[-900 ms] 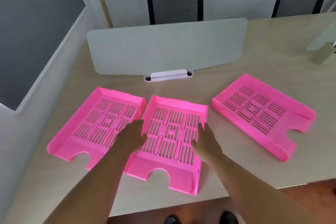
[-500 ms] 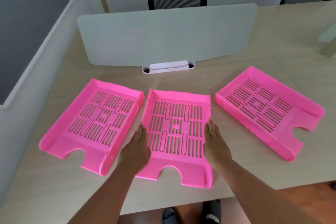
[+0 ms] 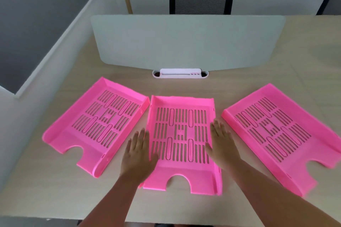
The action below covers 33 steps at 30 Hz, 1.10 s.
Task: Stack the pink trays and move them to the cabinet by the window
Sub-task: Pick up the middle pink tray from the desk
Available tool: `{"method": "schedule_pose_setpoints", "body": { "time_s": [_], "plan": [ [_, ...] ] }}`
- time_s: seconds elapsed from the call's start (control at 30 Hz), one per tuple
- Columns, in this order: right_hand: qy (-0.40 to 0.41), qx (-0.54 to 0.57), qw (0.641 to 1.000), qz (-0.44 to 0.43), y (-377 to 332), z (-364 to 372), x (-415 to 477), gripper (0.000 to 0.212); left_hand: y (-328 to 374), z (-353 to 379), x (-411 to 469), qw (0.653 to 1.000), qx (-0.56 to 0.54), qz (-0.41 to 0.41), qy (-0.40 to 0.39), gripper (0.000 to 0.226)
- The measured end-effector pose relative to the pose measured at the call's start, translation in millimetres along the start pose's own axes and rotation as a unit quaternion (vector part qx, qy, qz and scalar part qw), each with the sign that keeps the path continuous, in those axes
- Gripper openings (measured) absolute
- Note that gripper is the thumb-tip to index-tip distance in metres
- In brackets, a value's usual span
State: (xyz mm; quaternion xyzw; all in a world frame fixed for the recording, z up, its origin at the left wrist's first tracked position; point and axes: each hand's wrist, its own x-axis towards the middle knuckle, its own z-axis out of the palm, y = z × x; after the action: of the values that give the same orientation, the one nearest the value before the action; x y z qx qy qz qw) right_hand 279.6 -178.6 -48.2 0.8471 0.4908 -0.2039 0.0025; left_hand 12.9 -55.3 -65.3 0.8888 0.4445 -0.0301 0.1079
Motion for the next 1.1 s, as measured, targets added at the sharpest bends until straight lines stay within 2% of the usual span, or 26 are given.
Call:
{"method": "schedule_pose_setpoints", "body": {
  "time_s": [0.2, 0.37, 0.43, 0.63, 0.77, 0.83, 1.0, 1.1],
  "plan": [
    [0.079, 0.040, 0.990, -0.112, -68.8, -42.1, 38.9, 0.073, -47.9, -49.4, 26.3, 0.995, 0.012, -0.075, 0.063, 0.078],
    [0.100, 0.105, 0.970, -0.196, -168.2, -29.5, 42.1, 0.068, -126.4, -79.3, 37.1, 0.990, 0.027, -0.122, 0.070, 0.074],
    [0.096, 0.144, 0.964, -0.201, -204.7, -18.6, 42.8, 0.065, -162.9, -85.5, 43.4, 0.988, 0.039, -0.135, 0.060, 0.075],
    [0.035, 0.297, 0.952, -0.064, -281.8, 21.7, 42.4, 0.071, -254.6, -90.1, 65.6, 0.988, 0.083, -0.130, 0.009, 0.074],
    [0.017, 0.409, 0.910, 0.063, -308.5, 40.6, 42.3, 0.071, -283.2, -85.8, 74.4, 0.986, 0.062, -0.149, -0.034, 0.068],
    [0.005, 0.439, 0.893, 0.099, -317.5, 43.8, 43.1, 0.069, -290.4, -84.2, 75.5, 0.982, 0.024, -0.182, -0.043, 0.058],
    [-0.011, 0.458, 0.877, 0.145, -323.0, 52.3, 47.1, 0.068, -308.2, -82.2, 71.5, 0.978, -0.044, -0.204, 0.005, 0.021],
    [0.014, 0.471, 0.870, 0.142, -321.9, 47.4, 46.6, 0.057, -311.0, -88.5, 62.7, 0.966, -0.163, -0.193, 0.061, 0.020]
  ]
}}
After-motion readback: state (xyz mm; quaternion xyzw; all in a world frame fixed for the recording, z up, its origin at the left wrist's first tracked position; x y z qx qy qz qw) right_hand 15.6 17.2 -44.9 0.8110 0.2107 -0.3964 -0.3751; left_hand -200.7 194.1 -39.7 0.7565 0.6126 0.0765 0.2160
